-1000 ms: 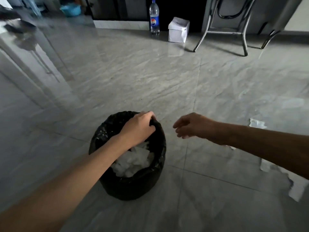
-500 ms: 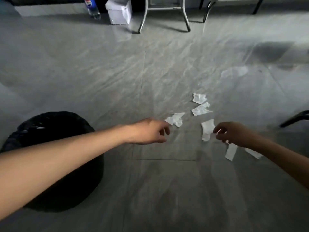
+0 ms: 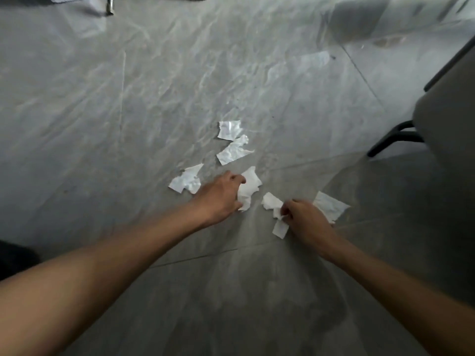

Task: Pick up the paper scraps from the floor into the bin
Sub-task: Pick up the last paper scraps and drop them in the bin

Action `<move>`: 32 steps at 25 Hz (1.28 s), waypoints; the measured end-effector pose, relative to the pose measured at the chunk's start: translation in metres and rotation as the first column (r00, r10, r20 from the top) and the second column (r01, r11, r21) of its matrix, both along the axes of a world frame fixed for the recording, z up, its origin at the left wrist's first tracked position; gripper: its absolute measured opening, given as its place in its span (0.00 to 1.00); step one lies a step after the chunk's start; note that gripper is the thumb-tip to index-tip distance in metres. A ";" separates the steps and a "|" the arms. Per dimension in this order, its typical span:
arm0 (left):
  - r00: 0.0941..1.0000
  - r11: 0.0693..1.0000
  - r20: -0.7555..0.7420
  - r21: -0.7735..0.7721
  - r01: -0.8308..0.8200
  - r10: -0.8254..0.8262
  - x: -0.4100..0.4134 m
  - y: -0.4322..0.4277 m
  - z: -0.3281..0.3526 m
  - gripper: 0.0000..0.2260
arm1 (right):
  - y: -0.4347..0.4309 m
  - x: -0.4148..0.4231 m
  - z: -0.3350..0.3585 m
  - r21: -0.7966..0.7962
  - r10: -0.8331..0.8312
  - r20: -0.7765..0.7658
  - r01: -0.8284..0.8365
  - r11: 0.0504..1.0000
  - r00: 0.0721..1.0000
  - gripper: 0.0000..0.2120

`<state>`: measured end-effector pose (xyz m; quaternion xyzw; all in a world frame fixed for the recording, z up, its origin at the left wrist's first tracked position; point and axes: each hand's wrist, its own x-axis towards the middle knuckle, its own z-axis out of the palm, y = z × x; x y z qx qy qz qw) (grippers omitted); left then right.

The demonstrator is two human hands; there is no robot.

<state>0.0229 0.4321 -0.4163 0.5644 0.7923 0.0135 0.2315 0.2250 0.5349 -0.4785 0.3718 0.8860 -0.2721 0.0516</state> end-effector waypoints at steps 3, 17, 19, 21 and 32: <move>0.996 1.000 -0.085 -0.021 -0.003 0.001 0.008 0.023 -0.033 0.24 | 0.017 0.011 0.002 0.106 -0.177 -0.206 0.202 0.974 0.962 0.02; 0.969 0.928 -0.071 0.313 -0.204 0.237 -0.035 0.000 -0.035 0.10 | 0.004 -0.011 0.009 -0.068 -0.282 -0.324 0.276 0.959 0.903 0.06; 0.930 0.920 -0.105 0.221 -0.325 0.353 -0.064 -0.008 -0.036 0.13 | -0.006 -0.026 0.018 -0.111 -0.271 -0.368 0.247 0.963 0.889 0.06; 0.916 0.929 -0.163 0.098 -0.356 0.367 -0.081 -0.021 -0.042 0.15 | -0.012 -0.036 0.026 -0.140 -0.267 -0.385 0.230 0.963 0.883 0.06; 0.977 0.955 0.051 0.205 -0.213 0.207 -0.107 -0.066 0.048 0.05 | -0.067 -0.074 0.059 -0.354 -0.247 -0.260 0.145 0.924 0.934 0.05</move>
